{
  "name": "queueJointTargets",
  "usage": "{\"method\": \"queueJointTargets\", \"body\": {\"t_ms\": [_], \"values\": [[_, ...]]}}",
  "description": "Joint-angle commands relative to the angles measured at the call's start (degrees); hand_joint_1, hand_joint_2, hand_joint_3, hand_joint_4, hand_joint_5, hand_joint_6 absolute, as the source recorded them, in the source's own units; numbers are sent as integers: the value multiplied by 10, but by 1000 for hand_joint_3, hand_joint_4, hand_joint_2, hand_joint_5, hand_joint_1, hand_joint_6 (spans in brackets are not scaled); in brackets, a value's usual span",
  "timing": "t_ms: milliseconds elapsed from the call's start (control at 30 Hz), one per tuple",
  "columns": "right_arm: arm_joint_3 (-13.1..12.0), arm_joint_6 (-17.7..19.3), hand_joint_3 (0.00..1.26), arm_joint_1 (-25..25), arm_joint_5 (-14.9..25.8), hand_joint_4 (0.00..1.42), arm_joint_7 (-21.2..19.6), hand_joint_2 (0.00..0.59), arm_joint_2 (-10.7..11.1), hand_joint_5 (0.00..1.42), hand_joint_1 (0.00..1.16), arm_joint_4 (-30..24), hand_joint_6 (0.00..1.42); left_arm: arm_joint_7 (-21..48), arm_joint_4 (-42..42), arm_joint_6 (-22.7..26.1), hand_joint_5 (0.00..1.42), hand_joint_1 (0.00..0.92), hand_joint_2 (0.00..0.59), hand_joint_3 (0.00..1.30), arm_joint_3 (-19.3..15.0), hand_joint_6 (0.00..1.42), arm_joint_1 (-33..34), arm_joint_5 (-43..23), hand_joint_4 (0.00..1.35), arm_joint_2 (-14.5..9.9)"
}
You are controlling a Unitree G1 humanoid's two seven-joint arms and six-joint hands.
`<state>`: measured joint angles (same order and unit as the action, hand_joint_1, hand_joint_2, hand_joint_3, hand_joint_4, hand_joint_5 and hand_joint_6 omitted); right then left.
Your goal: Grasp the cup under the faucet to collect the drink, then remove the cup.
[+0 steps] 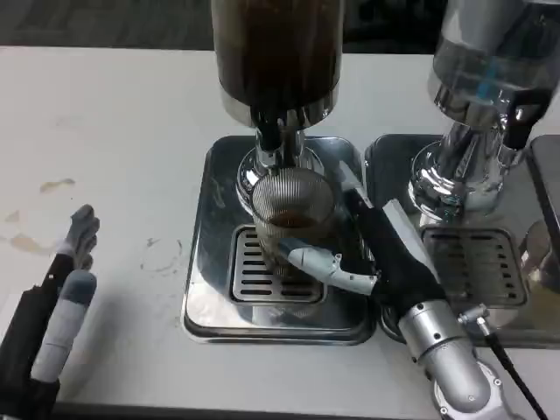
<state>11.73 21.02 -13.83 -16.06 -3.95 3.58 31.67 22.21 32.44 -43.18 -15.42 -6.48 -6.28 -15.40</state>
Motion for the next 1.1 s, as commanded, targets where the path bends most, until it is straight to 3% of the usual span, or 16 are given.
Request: {"method": "queueJointTargets", "body": {"t_ms": [33, 400, 867, 1100], "values": [[-2, 12, 0, -18, 9, 0, 8, 205, -6, 0, 677, 14, 0, -8, 11, -12, 0, 0, 69, 0, 7, 0, 2, 5, 0, -10], [-3, 9, 0, -25, 12, 0, 14, 200, -15, 0, 706, 35, 0, -10, 7, -8, 0, 0, 73, 0, 21, 0, -5, 4, 0, -3], [-6, 45, 0, -38, 26, 0, -1, 184, -49, 0, 781, 86, 2, -12, -1, -4, 0, 0, 74, 0, 38, 0, -8, 4, 0, -4], [-2, 48, 0, -44, 22, 0, 1, 175, -61, 0, 810, 99, 68, -17, -10, -1, 0, 0, 74, 0, 34, 0, -15, 3, 0, -8]]}}
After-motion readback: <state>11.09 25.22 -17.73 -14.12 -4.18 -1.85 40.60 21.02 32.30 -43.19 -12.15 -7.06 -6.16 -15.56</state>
